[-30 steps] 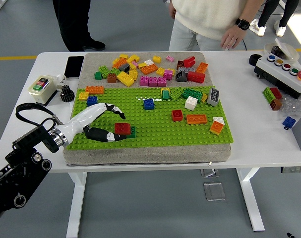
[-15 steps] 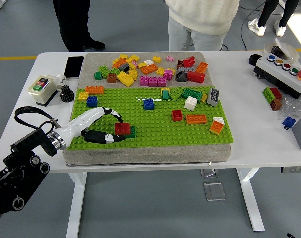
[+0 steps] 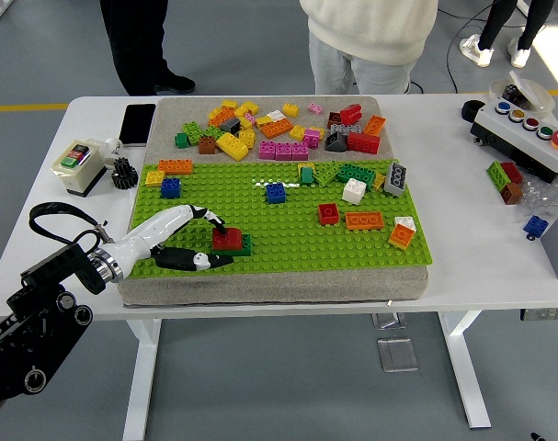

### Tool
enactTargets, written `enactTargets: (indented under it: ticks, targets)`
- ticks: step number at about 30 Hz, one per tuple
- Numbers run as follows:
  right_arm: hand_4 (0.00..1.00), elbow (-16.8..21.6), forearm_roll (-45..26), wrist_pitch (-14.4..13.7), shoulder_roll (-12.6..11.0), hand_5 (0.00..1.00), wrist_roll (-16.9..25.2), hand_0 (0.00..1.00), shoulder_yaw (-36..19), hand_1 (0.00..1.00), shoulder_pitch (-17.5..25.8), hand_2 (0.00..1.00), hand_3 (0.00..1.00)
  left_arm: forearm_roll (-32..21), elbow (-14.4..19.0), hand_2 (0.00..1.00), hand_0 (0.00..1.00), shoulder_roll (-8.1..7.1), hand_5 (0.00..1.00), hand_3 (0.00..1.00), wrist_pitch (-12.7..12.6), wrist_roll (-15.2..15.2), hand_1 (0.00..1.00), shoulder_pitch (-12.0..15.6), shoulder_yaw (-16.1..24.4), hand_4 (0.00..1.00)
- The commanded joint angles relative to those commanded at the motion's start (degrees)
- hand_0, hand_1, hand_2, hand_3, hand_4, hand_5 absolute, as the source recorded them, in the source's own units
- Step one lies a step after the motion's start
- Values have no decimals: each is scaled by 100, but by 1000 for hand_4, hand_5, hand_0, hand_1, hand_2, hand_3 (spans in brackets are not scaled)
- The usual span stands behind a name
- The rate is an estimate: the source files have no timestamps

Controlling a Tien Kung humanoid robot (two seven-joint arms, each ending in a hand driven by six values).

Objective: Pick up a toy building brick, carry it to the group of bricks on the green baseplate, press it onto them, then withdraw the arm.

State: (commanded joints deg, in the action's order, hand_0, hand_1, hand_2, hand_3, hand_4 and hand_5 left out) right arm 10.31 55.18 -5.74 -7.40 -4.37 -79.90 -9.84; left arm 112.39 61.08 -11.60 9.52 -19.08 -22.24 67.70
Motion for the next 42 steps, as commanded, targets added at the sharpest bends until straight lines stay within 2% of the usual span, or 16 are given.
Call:
enactTargets:
  ticks: [42]
  targets:
    - [928, 0, -9, 2, -1, 508, -6, 760, -30, 679, -12, 728, 664, 44, -342, 778, 915, 66, 591, 601, 0, 4, 822, -85, -26, 998]
